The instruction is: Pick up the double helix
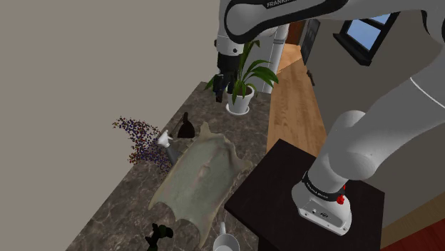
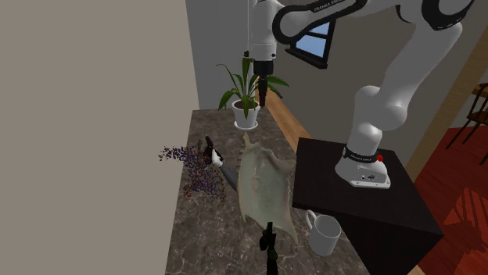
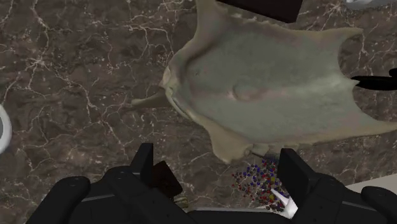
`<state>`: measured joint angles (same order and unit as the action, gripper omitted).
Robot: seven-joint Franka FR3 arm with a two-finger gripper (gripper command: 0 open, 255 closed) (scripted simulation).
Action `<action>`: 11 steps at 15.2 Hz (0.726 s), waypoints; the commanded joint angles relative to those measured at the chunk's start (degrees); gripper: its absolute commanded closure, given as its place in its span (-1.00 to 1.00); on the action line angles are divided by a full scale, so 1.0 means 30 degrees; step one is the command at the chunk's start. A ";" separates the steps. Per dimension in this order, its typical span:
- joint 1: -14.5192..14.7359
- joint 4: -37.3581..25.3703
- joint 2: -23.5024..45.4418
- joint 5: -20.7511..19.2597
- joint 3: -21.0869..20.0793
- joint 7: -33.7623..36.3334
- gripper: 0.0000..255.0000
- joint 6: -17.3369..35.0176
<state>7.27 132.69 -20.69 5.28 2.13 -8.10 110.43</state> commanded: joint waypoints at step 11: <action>0.1675 -0.4581 0.7658 0.1221 -0.0968 -0.3286 -1.00 0.3645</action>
<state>11.90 120.47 0.36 8.70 -0.41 -17.23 120.77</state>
